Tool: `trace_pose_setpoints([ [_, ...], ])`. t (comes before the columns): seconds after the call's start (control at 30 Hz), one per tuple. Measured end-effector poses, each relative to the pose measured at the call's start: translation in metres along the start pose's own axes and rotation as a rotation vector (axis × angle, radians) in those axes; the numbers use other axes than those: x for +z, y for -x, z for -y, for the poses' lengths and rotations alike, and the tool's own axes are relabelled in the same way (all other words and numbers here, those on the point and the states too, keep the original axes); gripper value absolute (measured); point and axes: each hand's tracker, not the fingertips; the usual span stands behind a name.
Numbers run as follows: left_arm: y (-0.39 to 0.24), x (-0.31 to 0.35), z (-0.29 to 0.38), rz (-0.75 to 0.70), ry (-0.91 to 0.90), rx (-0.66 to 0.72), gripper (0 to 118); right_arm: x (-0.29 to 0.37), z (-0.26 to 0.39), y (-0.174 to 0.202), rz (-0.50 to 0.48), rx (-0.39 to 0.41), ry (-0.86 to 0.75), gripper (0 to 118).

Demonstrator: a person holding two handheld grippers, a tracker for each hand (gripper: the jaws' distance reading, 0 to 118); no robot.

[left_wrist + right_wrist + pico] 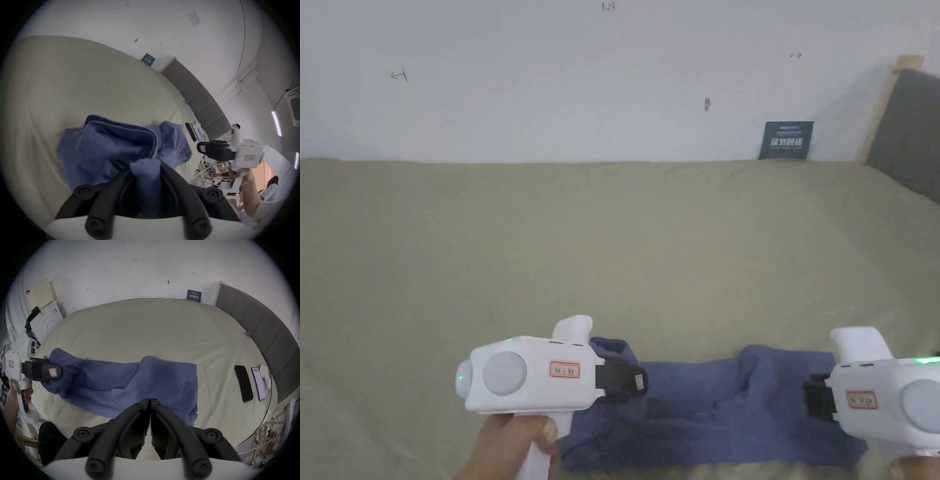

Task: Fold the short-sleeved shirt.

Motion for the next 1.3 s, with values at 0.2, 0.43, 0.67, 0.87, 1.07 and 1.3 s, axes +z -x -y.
trace_pose_setpoints([
  [0.2, 0.021, 0.003, 0.003, 0.051, -0.044, 0.184, 84, -0.005, 0.000, 0.002, -0.011, 0.012, 0.015, 7],
  [0.43, 0.046, 0.046, 0.006, 0.073, -0.249, 0.235, 3, -0.013, 0.002, 0.007, -0.017, 0.026, 0.040, 7],
  [0.67, 0.066, 0.012, 0.021, 0.089, -0.182, 0.366, 0, -0.010, 0.003, 0.013, -0.031, 0.058, 0.041, 7],
  [0.87, 0.034, -0.055, 0.022, 0.156, -0.043, 0.288, 0, -0.008, 0.001, 0.011, -0.025, 0.055, 0.032, 7],
  [1.07, 0.020, -0.113, 0.054, 0.157, -0.011, 0.304, 0, -0.005, 0.005, 0.014, -0.027, 0.077, 0.030, 7],
  [1.3, 0.020, -0.097, 0.044, 0.136, 0.027, 0.287, 0, -0.014, 0.005, 0.020, -0.041, 0.076, 0.045, 7],
])
